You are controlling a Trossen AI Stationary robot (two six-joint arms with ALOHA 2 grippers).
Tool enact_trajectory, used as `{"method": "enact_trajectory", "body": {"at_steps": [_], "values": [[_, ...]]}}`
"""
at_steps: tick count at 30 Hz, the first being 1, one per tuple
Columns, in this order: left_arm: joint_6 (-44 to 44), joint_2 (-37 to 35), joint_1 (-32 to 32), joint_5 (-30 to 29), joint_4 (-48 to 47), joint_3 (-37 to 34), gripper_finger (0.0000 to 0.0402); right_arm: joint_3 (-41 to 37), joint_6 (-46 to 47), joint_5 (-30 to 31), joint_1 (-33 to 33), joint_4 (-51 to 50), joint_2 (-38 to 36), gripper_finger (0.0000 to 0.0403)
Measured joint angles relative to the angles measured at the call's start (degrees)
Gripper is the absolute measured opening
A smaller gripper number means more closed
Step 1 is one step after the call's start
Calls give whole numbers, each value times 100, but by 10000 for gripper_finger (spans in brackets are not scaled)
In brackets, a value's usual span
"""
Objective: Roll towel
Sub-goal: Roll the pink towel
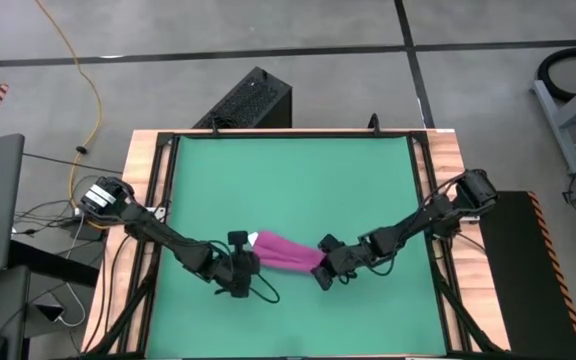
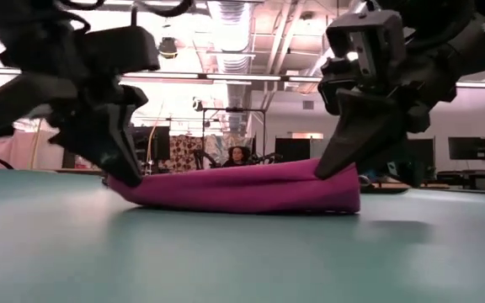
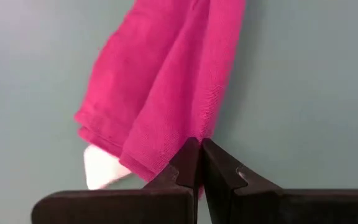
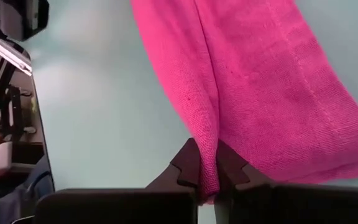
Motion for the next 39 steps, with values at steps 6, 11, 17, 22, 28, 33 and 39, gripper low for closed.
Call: {"method": "enact_trajectory", "body": {"at_steps": [6,11,17,22,28,33,39], "values": [[598,-9,178,-125,28,248,0,-4,158,-17,63,-45,0,34],[913,-9,682,64,42,232,0,-4,163,9,58,-134,0,31],[1099,-11,1133,647,41,290,0,96,127,-60,158,-149,0,30],[823,-17,858,1373,85,320,0,337,113,-306,327,-634,0,30],[1025,-17,580,1429,556,465,0,499,121,-330,594,-1032,0,29],[1355,-17,796,1449,689,692,0,535,438,-128,799,-1379,0,29],[1514,190,1355,1637,766,688,0,535,836,158,983,-1701,0,29]]}}
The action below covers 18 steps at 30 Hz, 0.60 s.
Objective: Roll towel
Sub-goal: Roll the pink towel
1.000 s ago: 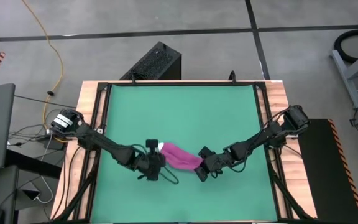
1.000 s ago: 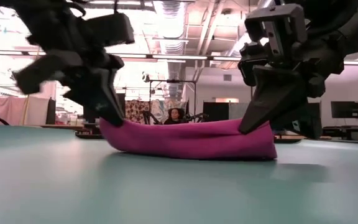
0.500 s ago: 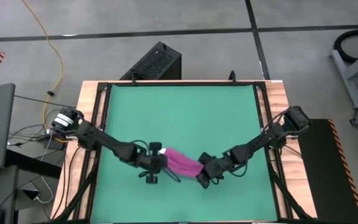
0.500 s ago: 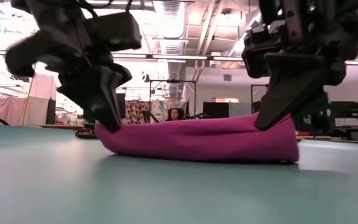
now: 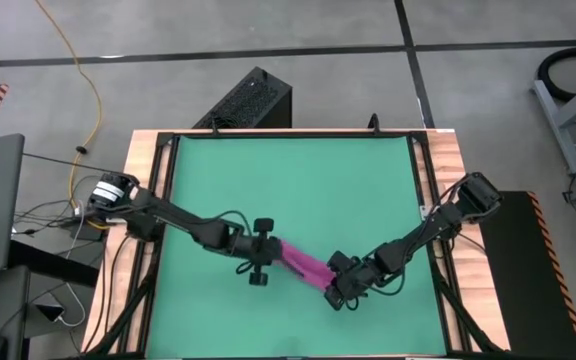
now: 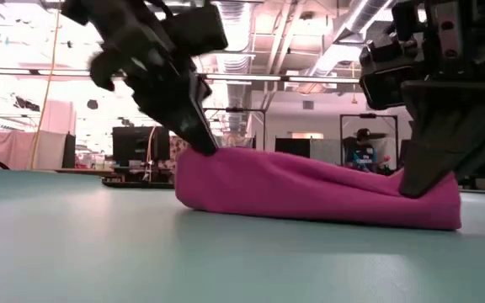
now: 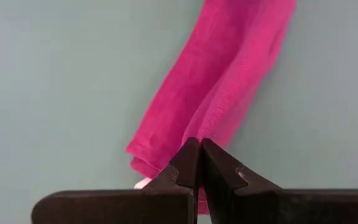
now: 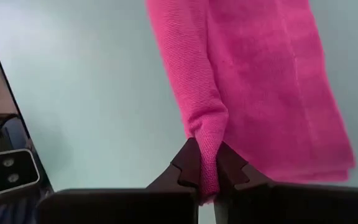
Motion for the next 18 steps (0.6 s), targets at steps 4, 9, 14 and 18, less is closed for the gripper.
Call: {"method": "enact_trajectory", "body": {"at_steps": [4,9,14,18], "values": [[186,300,328,240,374,-69,0,0,88,196,100,-62,0,32],[286,742,630,487,684,-69,0,0,95,268,119,-138,0,33],[457,1113,779,474,879,-62,0,21,-61,708,150,-242,-16,35],[464,1189,825,481,884,-51,0,303,-316,793,226,-762,-42,38]]}}
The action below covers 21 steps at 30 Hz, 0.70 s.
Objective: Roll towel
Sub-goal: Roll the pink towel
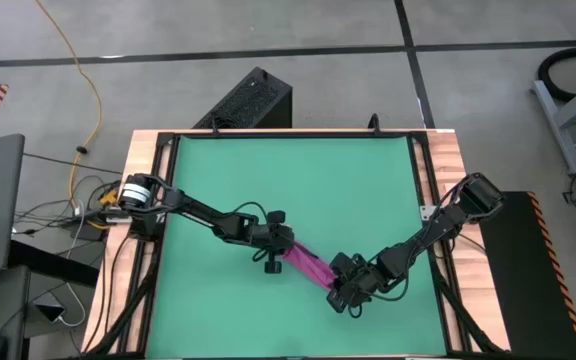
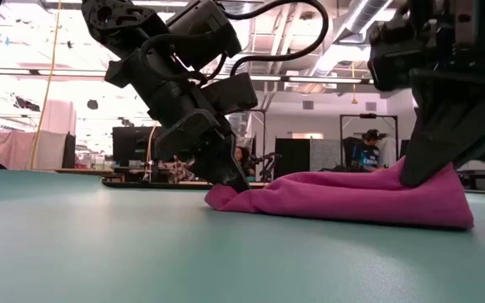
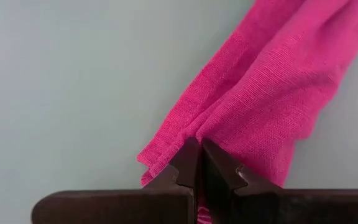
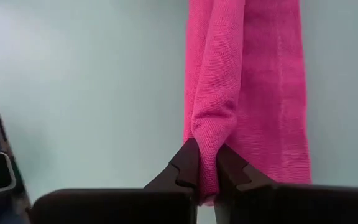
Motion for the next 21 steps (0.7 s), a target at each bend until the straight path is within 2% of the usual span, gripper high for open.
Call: {"method": "enact_trajectory", "body": {"at_steps": [8,15,21], "values": [[3,13,8,166,-111,0,0,624,281,754,130,-2013,0,39],[-4,20,8,209,-115,-7,0,648,128,557,185,-2177,0,40],[-15,26,8,246,-76,-11,0,648,135,703,522,-1910,0,40]]}}
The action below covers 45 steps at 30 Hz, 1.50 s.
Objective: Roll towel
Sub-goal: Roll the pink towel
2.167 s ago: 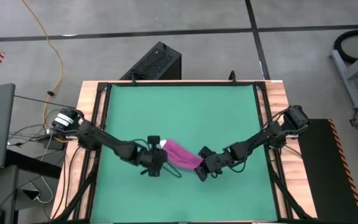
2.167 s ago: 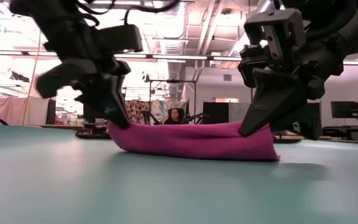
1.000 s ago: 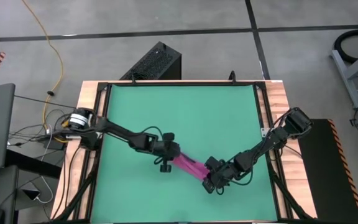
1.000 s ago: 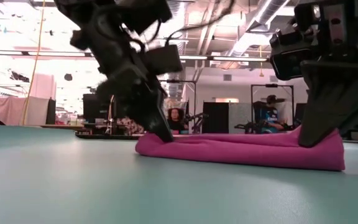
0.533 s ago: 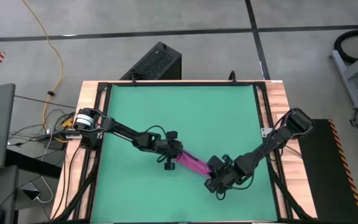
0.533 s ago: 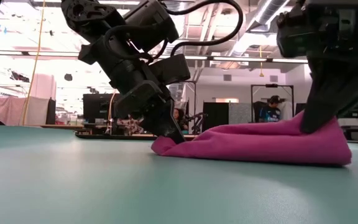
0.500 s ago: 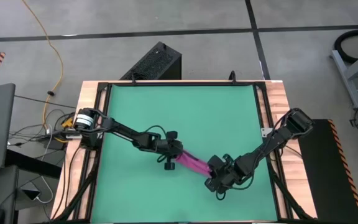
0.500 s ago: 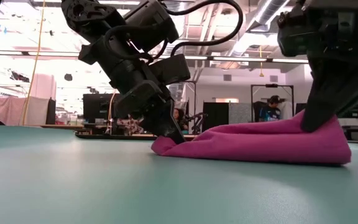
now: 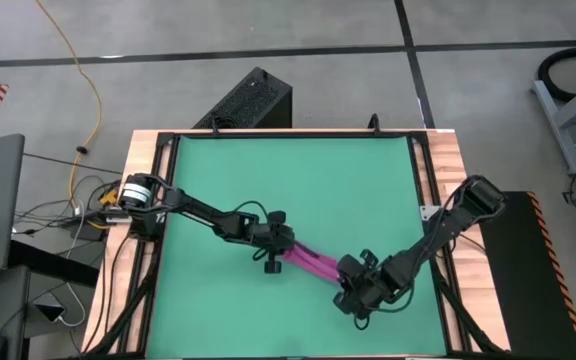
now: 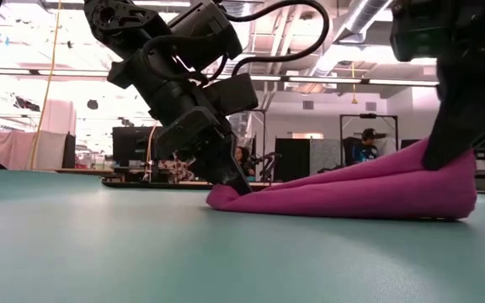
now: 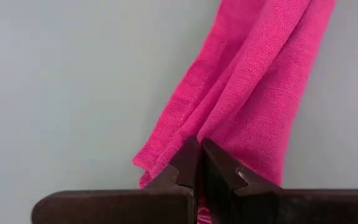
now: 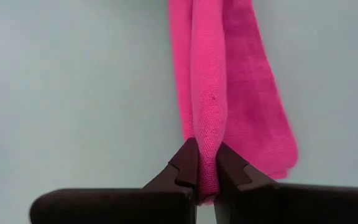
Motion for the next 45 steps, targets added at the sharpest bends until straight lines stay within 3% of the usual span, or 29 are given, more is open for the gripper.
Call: {"method": "enact_trajectory", "body": {"at_steps": [7,15,19,23,28,34,38,42,45], "values": [[-3,6,-4,27,67,-4,0,-2,11,-42,138,-211,0,70],[-50,7,-6,8,70,-11,0,0,-83,676,173,-517,-227,120],[-70,7,-6,11,70,-11,0,23,-640,1361,329,14,-356,116],[-70,5,-2,118,70,-13,0,15,-515,1709,478,-80,-417,94],[-69,4,-2,136,70,-13,0,15,-79,1602,575,-297,-365,74],[-70,4,-2,138,70,-13,0,-11,405,909,609,-812,-361,72],[-92,4,-2,143,70,-13,0,-15,969,964,891,-1557,-363,72],[-94,4,-2,148,81,-15,0,-22,1717,1555,1252,-1822,-363,71],[-94,4,-2,149,81,-15,0,-17,1284,2553,1349,-811,-363,54]]}}
